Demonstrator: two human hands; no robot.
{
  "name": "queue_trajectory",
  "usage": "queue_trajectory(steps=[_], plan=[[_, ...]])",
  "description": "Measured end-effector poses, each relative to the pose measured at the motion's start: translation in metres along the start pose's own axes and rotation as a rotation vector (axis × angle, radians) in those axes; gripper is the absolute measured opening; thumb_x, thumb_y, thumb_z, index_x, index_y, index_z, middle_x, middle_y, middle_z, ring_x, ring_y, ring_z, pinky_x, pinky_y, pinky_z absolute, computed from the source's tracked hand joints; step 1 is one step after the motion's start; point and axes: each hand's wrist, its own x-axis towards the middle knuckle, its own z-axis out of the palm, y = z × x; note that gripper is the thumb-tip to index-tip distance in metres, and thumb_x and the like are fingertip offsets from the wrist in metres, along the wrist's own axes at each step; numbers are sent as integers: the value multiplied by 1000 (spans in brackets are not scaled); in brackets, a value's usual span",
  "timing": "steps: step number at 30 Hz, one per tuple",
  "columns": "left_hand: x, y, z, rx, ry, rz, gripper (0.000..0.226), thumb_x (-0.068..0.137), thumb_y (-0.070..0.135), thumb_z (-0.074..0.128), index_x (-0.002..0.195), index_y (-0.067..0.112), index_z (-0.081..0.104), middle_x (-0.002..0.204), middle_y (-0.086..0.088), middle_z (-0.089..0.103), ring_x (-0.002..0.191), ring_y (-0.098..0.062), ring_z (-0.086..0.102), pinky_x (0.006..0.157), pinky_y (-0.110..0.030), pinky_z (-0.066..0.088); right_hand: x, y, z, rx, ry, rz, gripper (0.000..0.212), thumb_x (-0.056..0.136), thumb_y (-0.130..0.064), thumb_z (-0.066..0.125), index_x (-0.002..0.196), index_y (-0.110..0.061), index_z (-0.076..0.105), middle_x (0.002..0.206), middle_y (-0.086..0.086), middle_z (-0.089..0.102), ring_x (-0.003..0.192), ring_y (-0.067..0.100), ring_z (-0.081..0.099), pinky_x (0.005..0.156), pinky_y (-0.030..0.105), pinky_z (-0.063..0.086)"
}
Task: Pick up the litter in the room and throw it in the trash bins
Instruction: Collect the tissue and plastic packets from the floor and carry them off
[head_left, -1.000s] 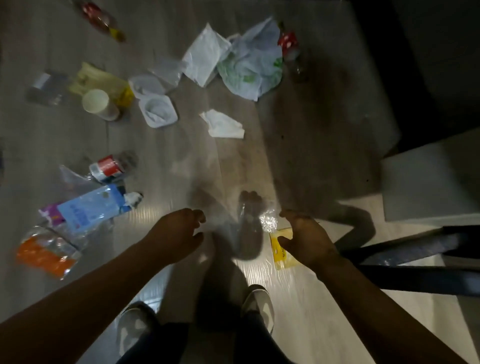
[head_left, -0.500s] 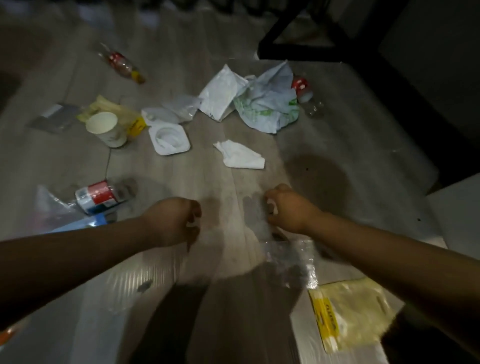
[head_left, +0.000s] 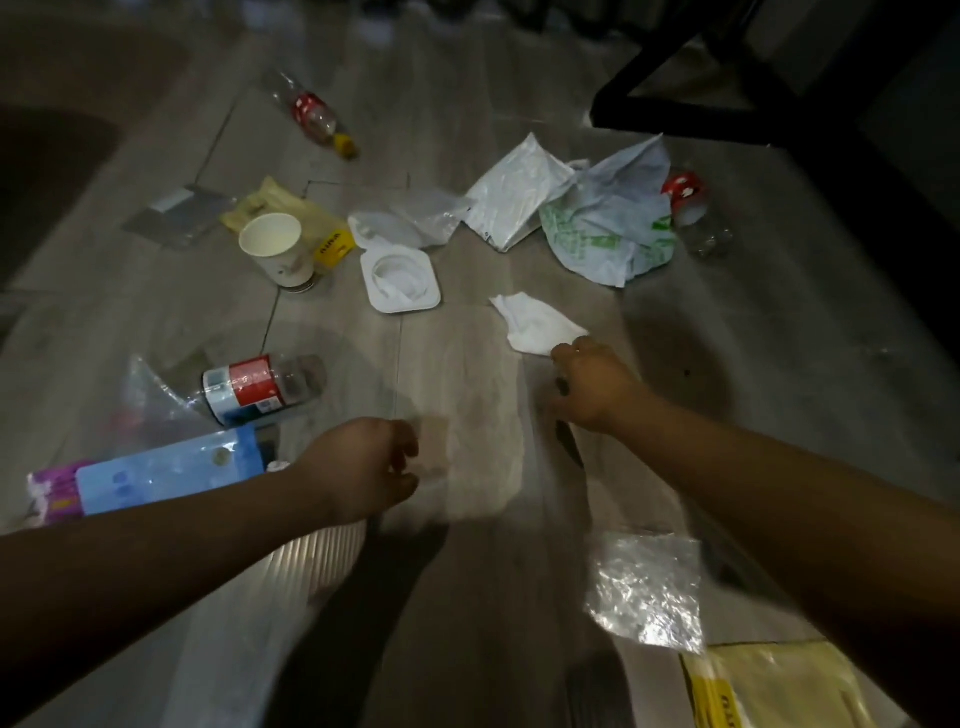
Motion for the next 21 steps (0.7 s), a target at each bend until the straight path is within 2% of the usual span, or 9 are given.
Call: queue_trajectory(steps=[5, 7, 10, 12, 15, 21], plan=[[10, -13, 18, -2, -76, -9, 33, 88, 31, 61, 120, 24, 54, 105, 8, 59, 93, -5, 57, 83, -20, 48, 32, 8, 9, -20, 29, 27, 86, 82, -34, 68, 150, -18, 18, 157, 16, 13, 143, 37, 14, 115, 46, 23], [13, -13, 22, -20, -103, -17, 33, 89, 32, 61, 120, 24, 54, 106, 8, 59, 95, -5, 58, 86, -22, 49, 45, 13, 10, 14, 19, 8, 88, 84, -37, 66, 153, -23, 13, 159, 13, 10, 145, 34, 10, 117, 46, 19], [16, -10, 28, -12, -152, -14, 28, 91, 35, 57, 116, 24, 55, 104, 7, 59, 94, -6, 58, 86, -23, 50, 52, 18, 20, 89, -62, 10, 85, 87, -50, 59, 153, -23, 13, 158, 12, 17, 145, 32, 16, 117, 42, 19], [17, -8, 33, 32, -181, 3, 26, 92, 34, 55, 115, 24, 55, 102, 7, 56, 93, -6, 55, 83, -21, 46, 50, 22, 30, 40, -87, 18, 83, 87, -54, 56, 152, -21, 17, 154, 14, 22, 141, 34, 24, 114, 42, 24], [20, -3, 35, 57, -182, 11, 28, 92, 34, 55, 117, 24, 54, 106, 6, 58, 94, -8, 56, 85, -24, 48, 42, 30, 35, -28, -64, -7, 71, 88, -54, 55, 146, -18, 33, 145, 18, 33, 132, 36, 34, 108, 39, 32], [16, 8, 29, 91, -154, 20, 23, 88, 28, 60, 110, 19, 61, 103, 1, 63, 93, -13, 60, 87, -33, 52, -12, 52, 39, -13, -133, -105, 53, 87, -53, 56, 128, -19, 56, 139, 12, 38, 129, 31, 35, 106, 36, 32]])
